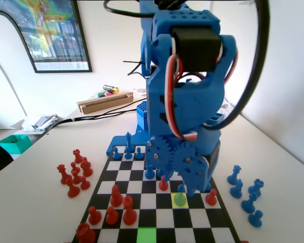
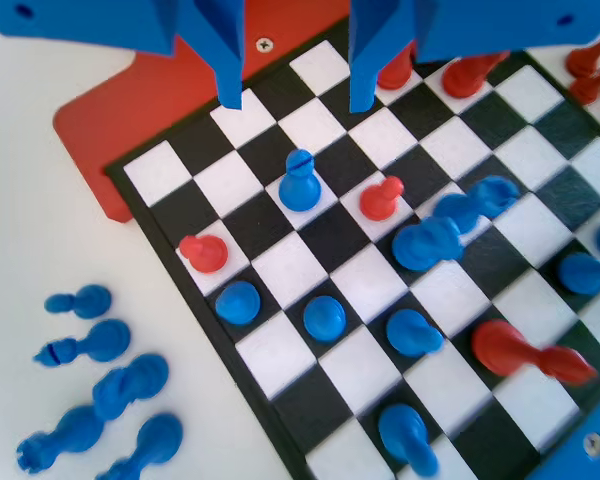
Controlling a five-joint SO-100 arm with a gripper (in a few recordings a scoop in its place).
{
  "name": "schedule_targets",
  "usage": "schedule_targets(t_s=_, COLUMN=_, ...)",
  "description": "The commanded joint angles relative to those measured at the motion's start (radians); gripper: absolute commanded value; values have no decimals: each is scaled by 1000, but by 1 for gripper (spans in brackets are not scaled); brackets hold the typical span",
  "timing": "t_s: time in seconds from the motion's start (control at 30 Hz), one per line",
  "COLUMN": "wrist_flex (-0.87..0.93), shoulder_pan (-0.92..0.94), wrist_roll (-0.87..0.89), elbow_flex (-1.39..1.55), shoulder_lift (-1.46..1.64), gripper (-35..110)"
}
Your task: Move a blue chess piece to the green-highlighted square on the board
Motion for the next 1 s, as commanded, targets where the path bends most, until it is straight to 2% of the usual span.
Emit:
schedule_targets(t_s=0.0, wrist_flex=-3, shoulder_pan=-23, wrist_roll=-9, elbow_flex=14, shoulder_lift=20, gripper=16)
schedule_targets(t_s=0.83, wrist_flex=-41, shoulder_pan=-43, wrist_roll=0, elbow_flex=3, shoulder_lift=-60, gripper=14)
schedule_targets(t_s=0.97, wrist_flex=-46, shoulder_pan=-41, wrist_roll=0, elbow_flex=0, shoulder_lift=-60, gripper=8)
